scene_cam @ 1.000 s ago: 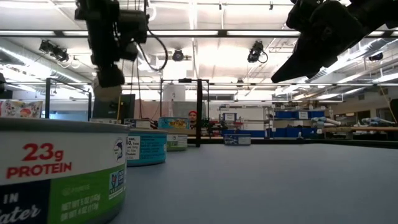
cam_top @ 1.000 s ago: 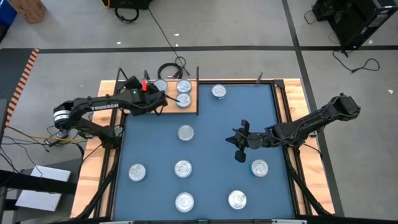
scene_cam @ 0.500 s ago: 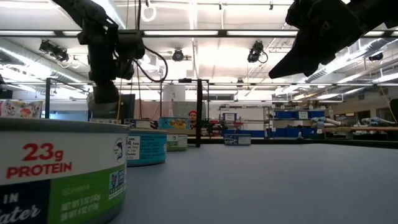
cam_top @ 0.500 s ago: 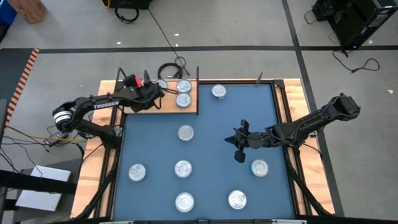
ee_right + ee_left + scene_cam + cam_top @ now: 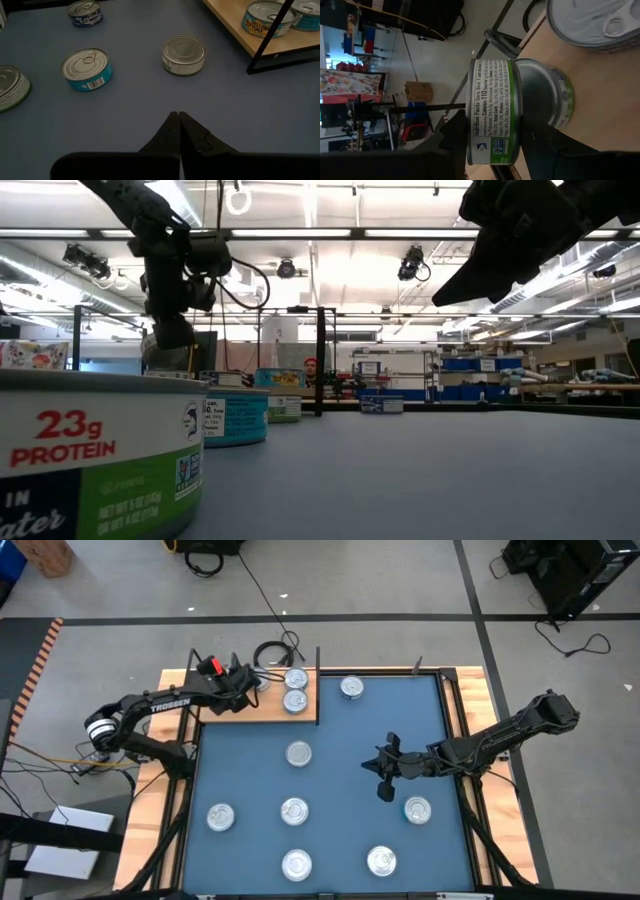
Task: Stack canned seafood by type on shelf
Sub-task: Stack the green tuna can on top of the green tuna can on the shelf, then stack the blue tuna can on top of the blue tuna can on the shelf
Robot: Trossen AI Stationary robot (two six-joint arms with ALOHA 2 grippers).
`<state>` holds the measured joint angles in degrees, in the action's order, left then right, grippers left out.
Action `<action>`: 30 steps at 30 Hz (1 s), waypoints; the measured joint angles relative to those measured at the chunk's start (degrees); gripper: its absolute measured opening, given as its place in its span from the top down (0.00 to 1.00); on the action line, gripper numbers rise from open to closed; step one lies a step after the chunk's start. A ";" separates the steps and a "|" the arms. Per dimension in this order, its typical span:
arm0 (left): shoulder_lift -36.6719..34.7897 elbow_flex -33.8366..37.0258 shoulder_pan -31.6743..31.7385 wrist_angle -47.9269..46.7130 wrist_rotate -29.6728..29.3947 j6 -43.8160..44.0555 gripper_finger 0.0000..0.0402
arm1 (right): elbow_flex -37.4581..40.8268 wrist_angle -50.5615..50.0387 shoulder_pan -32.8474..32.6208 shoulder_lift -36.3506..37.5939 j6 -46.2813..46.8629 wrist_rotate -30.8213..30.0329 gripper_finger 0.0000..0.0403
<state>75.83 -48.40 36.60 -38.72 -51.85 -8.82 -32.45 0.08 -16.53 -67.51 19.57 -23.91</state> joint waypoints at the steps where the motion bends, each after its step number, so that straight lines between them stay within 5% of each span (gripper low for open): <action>1: 0.35 -0.02 0.38 -0.01 0.18 -0.20 0.63 | 0.00 0.14 0.00 0.00 -0.02 0.00 0.99; 14: 6.99 -0.33 0.91 0.76 -3.75 -1.29 0.63 | -0.02 0.30 0.00 0.00 -0.02 0.08 0.99; 23: 7.14 -0.09 0.32 0.09 2.18 0.41 0.39 | -0.04 0.28 0.00 0.00 -0.04 0.19 0.99; 30: 7.17 -0.07 -1.37 -0.19 1.76 0.24 0.35 | -0.04 0.28 0.00 0.00 -0.04 0.20 0.99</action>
<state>83.00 -48.47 35.23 -38.91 -50.08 -8.57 -32.49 0.36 -16.53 -67.51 19.53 -23.72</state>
